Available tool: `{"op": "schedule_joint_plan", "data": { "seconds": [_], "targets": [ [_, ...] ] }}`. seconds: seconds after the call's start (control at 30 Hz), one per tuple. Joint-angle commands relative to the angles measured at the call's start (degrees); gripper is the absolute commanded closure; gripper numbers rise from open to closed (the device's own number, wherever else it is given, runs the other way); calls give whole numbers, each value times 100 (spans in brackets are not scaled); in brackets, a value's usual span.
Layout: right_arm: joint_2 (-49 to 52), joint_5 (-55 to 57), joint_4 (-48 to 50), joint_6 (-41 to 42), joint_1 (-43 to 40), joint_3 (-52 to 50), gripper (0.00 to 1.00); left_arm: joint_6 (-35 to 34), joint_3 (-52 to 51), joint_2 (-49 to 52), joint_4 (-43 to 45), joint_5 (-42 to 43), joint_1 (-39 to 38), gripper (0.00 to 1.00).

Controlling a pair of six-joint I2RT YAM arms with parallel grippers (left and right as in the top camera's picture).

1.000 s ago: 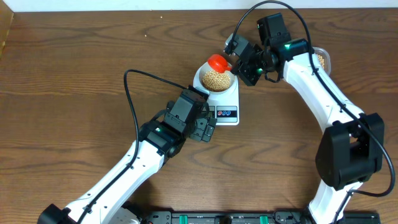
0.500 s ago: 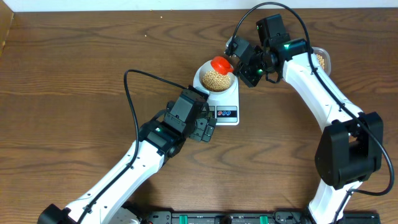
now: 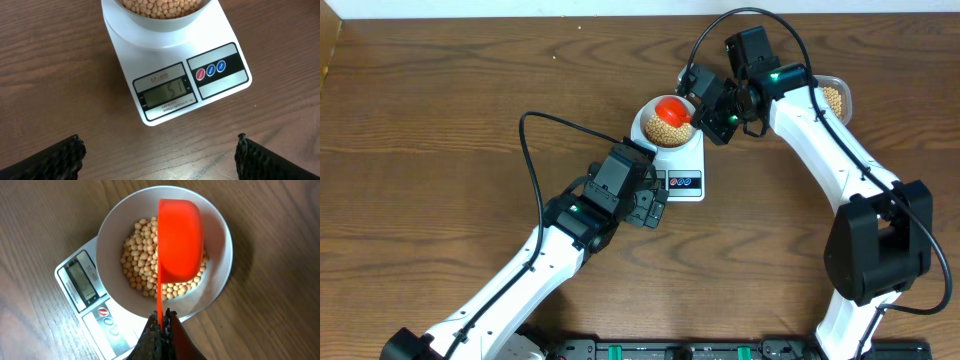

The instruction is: Scoop item into bowl and weigh 50g on scale

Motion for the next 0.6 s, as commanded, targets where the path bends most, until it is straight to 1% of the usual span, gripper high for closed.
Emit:
{"op": "schedule_joint_plan", "data": {
  "seconds": [0.0, 0.23, 0.57],
  "targets": [
    [140, -33, -22, -33, 20, -42, 99, -7, -59, 17, 0, -52, 28, 2],
    [140, 227, -33, -31, 20, -52, 99, -7, -59, 15, 2, -52, 28, 2],
    [140, 219, -39, -26, 31, -57, 99, -7, -59, 15, 0, -52, 28, 2]
  ]
}}
